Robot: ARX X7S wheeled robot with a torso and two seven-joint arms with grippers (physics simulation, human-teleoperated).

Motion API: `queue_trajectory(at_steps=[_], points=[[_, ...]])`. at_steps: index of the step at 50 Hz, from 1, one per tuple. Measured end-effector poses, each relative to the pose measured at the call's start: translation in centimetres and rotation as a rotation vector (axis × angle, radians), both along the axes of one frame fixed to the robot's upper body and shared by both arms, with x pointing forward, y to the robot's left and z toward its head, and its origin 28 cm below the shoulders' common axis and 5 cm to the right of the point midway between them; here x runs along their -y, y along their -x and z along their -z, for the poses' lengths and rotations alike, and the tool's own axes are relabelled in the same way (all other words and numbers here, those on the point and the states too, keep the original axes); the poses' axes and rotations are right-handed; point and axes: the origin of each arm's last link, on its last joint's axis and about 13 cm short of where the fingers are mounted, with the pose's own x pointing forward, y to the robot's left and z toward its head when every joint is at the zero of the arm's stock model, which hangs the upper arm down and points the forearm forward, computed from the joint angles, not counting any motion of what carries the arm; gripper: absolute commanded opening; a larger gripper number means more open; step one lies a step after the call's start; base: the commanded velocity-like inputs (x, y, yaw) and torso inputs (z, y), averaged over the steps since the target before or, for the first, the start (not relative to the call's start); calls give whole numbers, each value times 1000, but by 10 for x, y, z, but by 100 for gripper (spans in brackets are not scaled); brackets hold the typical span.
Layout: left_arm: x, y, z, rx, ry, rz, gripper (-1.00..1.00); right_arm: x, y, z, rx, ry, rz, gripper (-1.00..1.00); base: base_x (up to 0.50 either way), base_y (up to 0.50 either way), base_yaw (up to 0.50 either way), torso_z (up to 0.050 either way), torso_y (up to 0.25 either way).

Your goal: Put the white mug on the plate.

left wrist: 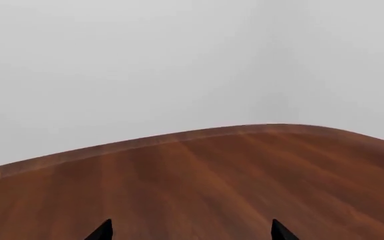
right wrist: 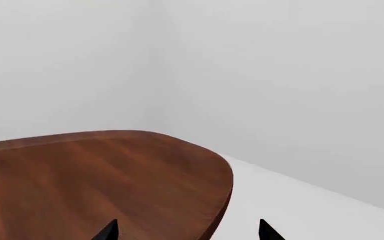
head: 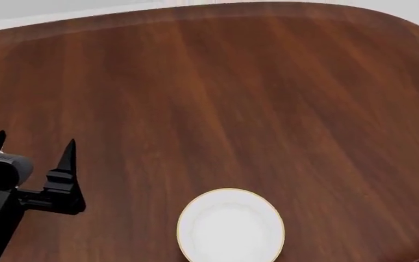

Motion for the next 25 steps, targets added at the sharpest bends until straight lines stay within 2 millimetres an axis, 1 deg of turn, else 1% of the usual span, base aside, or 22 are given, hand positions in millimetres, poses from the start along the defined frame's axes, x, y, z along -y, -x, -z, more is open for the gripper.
queue_trajectory(at_steps=[25], points=[[1, 0, 0, -2, -3, 3, 100, 0, -1, 3, 2, -3, -9, 100, 360, -103, 0, 0, 0]])
